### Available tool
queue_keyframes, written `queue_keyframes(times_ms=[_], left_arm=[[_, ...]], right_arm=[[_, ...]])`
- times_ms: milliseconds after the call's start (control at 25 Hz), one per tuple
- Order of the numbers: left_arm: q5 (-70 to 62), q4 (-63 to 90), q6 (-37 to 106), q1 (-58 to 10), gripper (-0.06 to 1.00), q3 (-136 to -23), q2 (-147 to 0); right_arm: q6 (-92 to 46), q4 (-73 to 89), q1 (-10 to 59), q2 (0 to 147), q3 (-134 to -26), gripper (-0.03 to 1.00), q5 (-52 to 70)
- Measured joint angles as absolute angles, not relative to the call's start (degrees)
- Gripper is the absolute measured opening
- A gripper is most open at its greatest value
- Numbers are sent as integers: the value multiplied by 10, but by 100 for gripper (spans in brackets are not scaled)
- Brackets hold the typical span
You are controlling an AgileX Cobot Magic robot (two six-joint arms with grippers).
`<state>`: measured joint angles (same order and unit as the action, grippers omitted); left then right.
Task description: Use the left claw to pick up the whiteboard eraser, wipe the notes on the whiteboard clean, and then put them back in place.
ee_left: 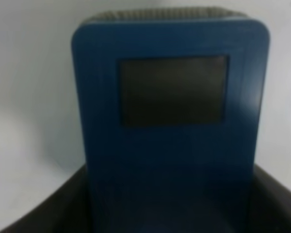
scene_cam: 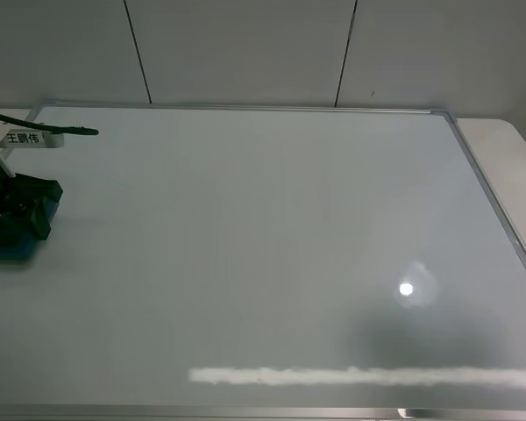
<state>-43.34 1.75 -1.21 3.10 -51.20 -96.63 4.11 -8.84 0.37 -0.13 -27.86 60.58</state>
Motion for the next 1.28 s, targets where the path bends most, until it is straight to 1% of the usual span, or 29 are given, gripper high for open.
queue_keyframes(times_ms=[40, 80, 120, 160, 240, 440, 600, 800, 1080, 1280], left_arm=[[-430, 17, -12, 31, 68, -512, -966], [-430, 17, -12, 31, 80, -512, -966], [-430, 18, -12, 31, 88, -512, -966], [-429, 18, -12, 31, 93, -511, -966], [-428, 18, -11, 31, 97, -510, -966], [-432, 19, -11, 30, 99, -510, -946], [-441, 19, -11, 27, 99, -510, -864], [-469, 20, -11, 27, 99, -510, -685], [-489, 0, -11, 27, 99, -510, -376], [-525, -36, -11, 27, 99, -510, -216]], right_arm=[[41, -88, 4, -1, -279, 99, 606], [41, -88, 4, -1, -279, 99, 606], [41, -88, 4, -1, -279, 99, 606], [41, -88, 4, -1, -279, 99, 606], [41, -88, 4, -1, -279, 99, 606], [41, -88, 4, -1, -279, 99, 606], [41, -88, 4, -1, -279, 99, 606], [41, -88, 4, -1, -279, 99, 606], [41, -88, 4, -1, -279, 99, 606], [41, -88, 4, -1, -279, 99, 606]])
